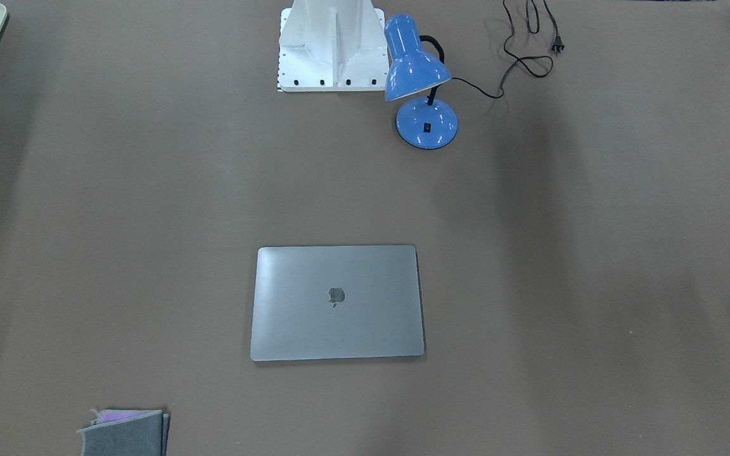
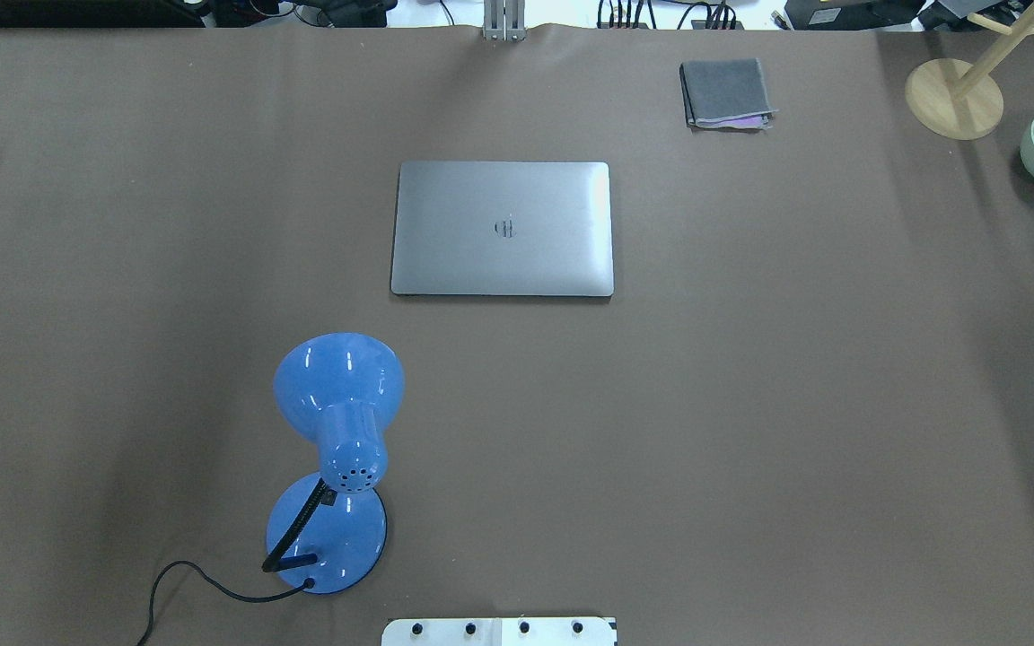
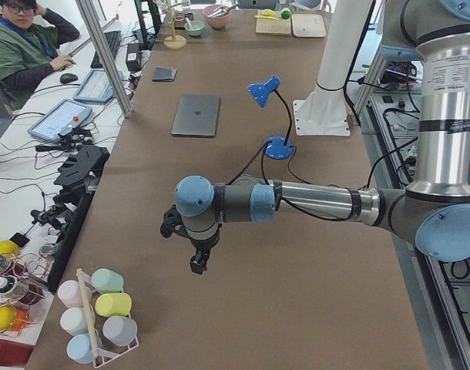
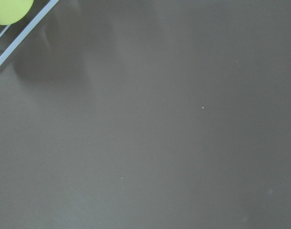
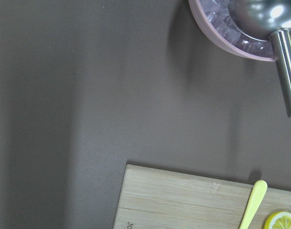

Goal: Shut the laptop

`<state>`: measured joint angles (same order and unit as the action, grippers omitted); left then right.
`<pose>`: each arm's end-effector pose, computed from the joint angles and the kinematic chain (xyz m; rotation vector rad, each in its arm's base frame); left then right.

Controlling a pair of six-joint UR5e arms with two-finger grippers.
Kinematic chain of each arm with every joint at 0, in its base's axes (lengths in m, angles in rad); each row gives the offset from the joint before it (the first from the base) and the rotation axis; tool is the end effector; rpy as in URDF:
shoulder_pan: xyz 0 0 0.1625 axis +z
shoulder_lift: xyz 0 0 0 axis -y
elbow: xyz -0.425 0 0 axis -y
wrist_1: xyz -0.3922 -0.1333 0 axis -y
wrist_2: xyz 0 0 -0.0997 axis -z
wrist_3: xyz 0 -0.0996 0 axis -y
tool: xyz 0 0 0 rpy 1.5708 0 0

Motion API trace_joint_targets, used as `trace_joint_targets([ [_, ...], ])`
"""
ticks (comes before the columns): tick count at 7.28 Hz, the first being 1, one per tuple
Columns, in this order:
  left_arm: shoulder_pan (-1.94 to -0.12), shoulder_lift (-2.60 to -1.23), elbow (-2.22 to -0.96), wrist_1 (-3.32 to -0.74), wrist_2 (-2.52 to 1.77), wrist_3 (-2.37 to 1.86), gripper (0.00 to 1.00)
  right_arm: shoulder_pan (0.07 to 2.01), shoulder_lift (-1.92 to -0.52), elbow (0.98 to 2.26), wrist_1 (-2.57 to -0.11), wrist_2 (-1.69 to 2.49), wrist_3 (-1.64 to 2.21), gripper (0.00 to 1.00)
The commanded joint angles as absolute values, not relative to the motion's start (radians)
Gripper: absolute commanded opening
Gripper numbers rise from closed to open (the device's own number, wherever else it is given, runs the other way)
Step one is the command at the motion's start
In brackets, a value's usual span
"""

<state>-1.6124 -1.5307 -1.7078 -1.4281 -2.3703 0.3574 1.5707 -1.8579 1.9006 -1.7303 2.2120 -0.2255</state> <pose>-0.0814 -0.4668 0.6231 0.1164 0.7949 0.2804 0.0737 -0.3612 0.6443 -0.0401 -0.6500 -0.1801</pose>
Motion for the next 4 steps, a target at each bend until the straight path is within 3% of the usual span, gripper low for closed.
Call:
trace_joint_targets([
  [1,-1.614,-1.531,-1.715,-1.428,-2.372,0.357,0.99,1.565,-1.858,1.901,-1.730,2.212,-0.224,1.00],
  [4,-1.612,-1.531,-1.713,-1.428,-2.372,0.359,0.99,1.559,-1.858,1.901,-1.729,2.212,-0.224,1.00],
])
